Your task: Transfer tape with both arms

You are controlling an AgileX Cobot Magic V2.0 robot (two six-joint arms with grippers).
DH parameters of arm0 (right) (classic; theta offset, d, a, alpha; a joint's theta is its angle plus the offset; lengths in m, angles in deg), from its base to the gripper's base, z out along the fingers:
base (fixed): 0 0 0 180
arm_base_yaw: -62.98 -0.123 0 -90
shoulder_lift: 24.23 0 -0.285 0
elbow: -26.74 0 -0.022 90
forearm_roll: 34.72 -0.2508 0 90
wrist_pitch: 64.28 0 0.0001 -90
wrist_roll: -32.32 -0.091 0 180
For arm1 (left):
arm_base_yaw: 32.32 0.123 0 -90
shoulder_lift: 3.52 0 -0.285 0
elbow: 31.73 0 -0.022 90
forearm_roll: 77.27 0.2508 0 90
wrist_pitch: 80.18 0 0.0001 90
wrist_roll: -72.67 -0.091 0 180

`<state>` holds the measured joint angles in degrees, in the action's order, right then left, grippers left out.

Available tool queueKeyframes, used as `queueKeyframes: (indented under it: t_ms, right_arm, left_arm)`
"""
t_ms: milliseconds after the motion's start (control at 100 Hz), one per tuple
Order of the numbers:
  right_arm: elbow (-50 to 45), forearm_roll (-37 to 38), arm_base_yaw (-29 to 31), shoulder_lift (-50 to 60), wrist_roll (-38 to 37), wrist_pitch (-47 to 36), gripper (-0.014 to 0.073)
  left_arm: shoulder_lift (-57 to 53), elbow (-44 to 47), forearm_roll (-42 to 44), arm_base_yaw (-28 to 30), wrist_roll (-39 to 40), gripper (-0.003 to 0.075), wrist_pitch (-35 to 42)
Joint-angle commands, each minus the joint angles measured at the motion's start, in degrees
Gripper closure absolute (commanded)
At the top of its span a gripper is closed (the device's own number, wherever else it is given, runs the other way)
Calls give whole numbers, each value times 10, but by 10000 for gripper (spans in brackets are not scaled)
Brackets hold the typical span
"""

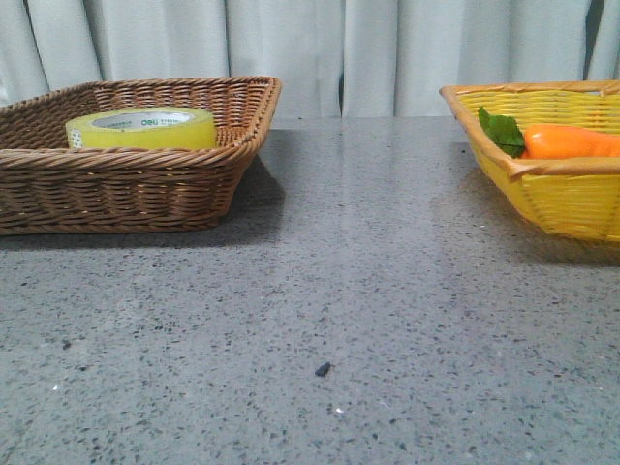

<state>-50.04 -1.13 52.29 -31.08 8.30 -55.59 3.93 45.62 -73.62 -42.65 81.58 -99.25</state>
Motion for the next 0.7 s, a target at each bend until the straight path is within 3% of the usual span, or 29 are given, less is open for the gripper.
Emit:
queueKeyframes:
  t_ms: [0,100,200,550,690]
  right_arm:
    - [-13,-82,45,3,30,-110,652]
    - [-22,-221,93,3,142,-152,652]
    - [-22,-274,129,4,192,-148,652]
    - [-22,-303,156,8,193,87,652]
    - [-22,-308,156,8,193,86,652]
  left_arm:
    - [-18,6,-1,0,5,741,29]
    - [-18,6,-1,0,5,741,29]
    - [-17,6,-1,0,5,741,29]
    - [-17,6,-1,0,5,741,29]
    - [-17,6,-1,0,5,741,29]
